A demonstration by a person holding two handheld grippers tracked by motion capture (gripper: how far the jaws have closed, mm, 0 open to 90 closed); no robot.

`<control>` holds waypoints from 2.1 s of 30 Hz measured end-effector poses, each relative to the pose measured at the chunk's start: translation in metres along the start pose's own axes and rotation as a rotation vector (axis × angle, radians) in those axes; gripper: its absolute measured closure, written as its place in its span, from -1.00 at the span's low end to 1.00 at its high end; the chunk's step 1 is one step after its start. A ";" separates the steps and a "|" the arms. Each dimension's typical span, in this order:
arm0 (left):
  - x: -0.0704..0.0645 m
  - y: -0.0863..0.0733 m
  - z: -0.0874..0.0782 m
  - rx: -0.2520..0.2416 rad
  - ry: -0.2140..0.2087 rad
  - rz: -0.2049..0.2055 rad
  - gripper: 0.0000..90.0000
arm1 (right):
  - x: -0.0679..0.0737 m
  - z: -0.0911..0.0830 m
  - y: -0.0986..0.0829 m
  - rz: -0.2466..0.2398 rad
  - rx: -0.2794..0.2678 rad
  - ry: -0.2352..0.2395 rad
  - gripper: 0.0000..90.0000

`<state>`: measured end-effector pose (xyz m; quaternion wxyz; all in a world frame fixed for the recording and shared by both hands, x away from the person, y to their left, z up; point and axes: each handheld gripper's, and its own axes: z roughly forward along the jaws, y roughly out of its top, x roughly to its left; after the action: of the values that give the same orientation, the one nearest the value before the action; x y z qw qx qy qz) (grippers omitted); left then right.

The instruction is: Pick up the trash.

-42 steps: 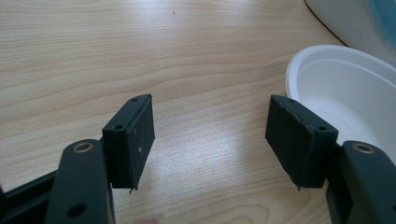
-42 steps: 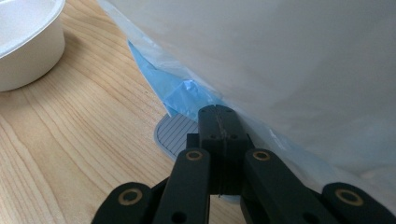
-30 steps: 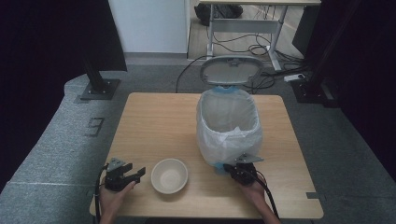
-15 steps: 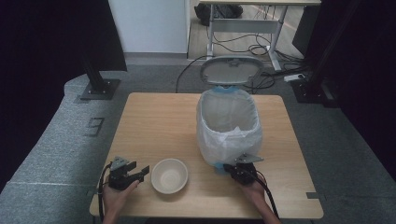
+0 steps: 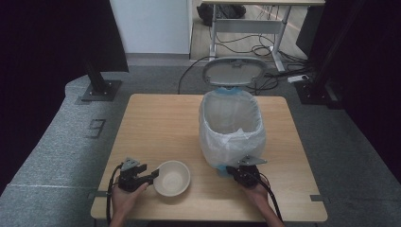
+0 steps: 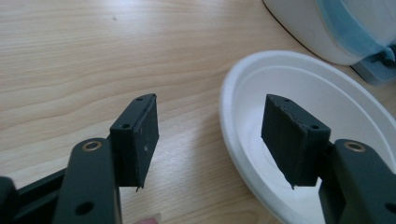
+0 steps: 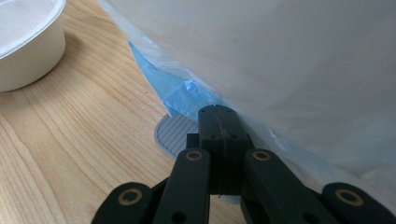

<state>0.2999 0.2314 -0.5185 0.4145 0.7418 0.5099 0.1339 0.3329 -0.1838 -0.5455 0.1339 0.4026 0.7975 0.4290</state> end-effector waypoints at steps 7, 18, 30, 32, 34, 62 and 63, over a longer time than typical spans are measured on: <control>-0.005 -0.001 0.010 0.052 -0.006 0.012 -0.09 | 0.001 0.000 0.000 -0.002 -0.001 -0.004 0.99; -0.006 -0.003 0.017 0.115 -0.009 -0.001 0.28 | 0.001 0.000 0.000 -0.006 0.000 -0.007 0.99; 0.001 -0.002 0.011 0.081 -0.065 -0.036 0.77 | 0.001 0.000 0.000 -0.009 -0.001 -0.008 0.99; 0.003 -0.001 0.007 0.056 -0.069 -0.061 0.79 | 0.001 0.000 0.000 -0.009 -0.001 -0.009 0.99; 0.005 -0.001 0.003 0.034 -0.073 -0.074 0.81 | 0.001 0.000 0.000 -0.009 0.000 -0.007 0.99; 0.016 0.002 -0.026 -0.115 -0.104 -0.124 0.86 | 0.001 0.000 0.000 -0.010 0.000 -0.005 0.99; 0.016 0.002 -0.026 -0.116 -0.104 -0.125 0.86 | 0.001 0.000 0.000 -0.010 0.000 -0.005 0.99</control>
<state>0.2922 0.2573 -0.5042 0.4903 0.6892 0.5243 0.0986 0.3324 -0.1833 -0.5453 0.1380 0.3994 0.7992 0.4274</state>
